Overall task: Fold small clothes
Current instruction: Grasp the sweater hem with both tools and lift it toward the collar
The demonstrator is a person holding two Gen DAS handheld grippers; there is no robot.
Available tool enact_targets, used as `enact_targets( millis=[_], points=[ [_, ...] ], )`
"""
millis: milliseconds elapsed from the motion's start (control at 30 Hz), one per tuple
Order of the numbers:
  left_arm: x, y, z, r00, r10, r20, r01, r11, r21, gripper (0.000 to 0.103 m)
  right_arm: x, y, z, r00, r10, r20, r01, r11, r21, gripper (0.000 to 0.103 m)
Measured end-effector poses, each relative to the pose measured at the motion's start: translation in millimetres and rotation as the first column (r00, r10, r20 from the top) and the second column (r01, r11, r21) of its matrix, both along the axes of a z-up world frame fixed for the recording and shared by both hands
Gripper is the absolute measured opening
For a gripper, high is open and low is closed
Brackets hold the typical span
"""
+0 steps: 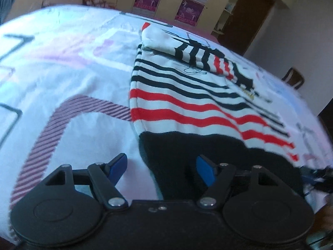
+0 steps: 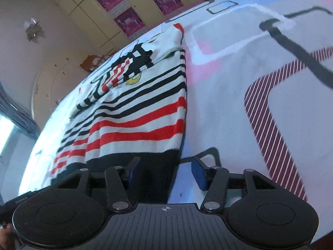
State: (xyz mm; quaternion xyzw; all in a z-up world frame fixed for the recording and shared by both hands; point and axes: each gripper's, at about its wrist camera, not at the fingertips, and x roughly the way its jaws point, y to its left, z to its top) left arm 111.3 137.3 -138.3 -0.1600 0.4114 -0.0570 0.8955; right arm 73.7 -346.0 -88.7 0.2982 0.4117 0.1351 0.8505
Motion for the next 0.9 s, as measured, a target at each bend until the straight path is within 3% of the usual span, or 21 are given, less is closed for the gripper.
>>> enact_targets(
  millis=[100,267,367,467,500,533,567,700,767,800,833,900],
  points=[
    [10.4,8.2,-3.8,1.0,0.014,-0.001,-0.014,0.995,-0.094,0.072,6.9,0.3,-2.7,1.0,0.021,-0.013,-0.02,0.996,0.091,0.054],
    [32.9,12.3,-10.1,1.0,0.003,-0.013,-0.006,0.973,-0.23,0.07,19.6,3.2,-6.4,1.0,0.017,-0.024,-0.014,0.989,0.145,0.053],
    [32.8,5.1,-13.1,0.993,-0.112,-0.039,0.094,0.944,-0.316,0.054,16.6,9.9,-9.5,0.996,0.078,-0.036,-0.071,0.984,0.162,0.031],
    [24.2,-5.7,-17.7,0.989,-0.145,-0.042,0.128,0.951,-0.281,0.043,10.1,9.6,-14.0,0.996,0.084,-0.035,-0.076,0.978,0.193,0.027],
    [23.8,-3.0,-20.6,0.992,-0.121,-0.042,0.102,0.947,-0.304,0.036,10.6,7.2,-16.4,0.996,0.078,-0.04,-0.068,0.974,0.214,0.022],
    [24.8,2.0,-24.2,0.995,-0.086,-0.053,0.063,0.94,-0.335,0.019,12.5,6.2,-18.1,0.996,0.076,-0.044,-0.064,0.972,0.226,0.009],
    [25.3,7.0,-26.2,0.997,-0.049,-0.063,0.024,0.936,-0.351,0.006,14.3,5.4,-17.9,0.996,0.079,-0.041,-0.068,0.973,0.221,0.004],
    [3.9,21.4,-9.6,0.995,0.063,0.081,-0.026,0.918,-0.395,0.007,6.6,-6.3,3.3,0.997,0.036,0.061,-0.049,0.974,0.223,0.004],
    [5.6,17.8,-20.5,0.998,0.055,0.023,-0.045,0.95,-0.31,0.007,0.9,-12.1,4.9,0.997,0.013,0.083,-0.028,0.983,0.184,0.004],
    [8.9,13.8,-28.6,0.999,0.039,-0.019,-0.043,0.959,-0.279,0.007,4.0,-10.2,-2.8,0.999,0.023,0.039,-0.028,0.991,0.134,0.004],
    [8.0,12.3,-31.9,0.999,0.046,-0.012,-0.047,0.956,-0.289,0.007,8.5,-7.1,-10.4,0.999,0.041,-0.007,-0.04,0.994,0.103,0.004],
    [6.6,12.0,-28.6,0.998,0.07,-0.003,-0.068,0.946,-0.317,0.007,9.5,-4.2,-11.2,0.999,0.043,0.0,-0.042,0.994,0.102,0.004]
  ],
)
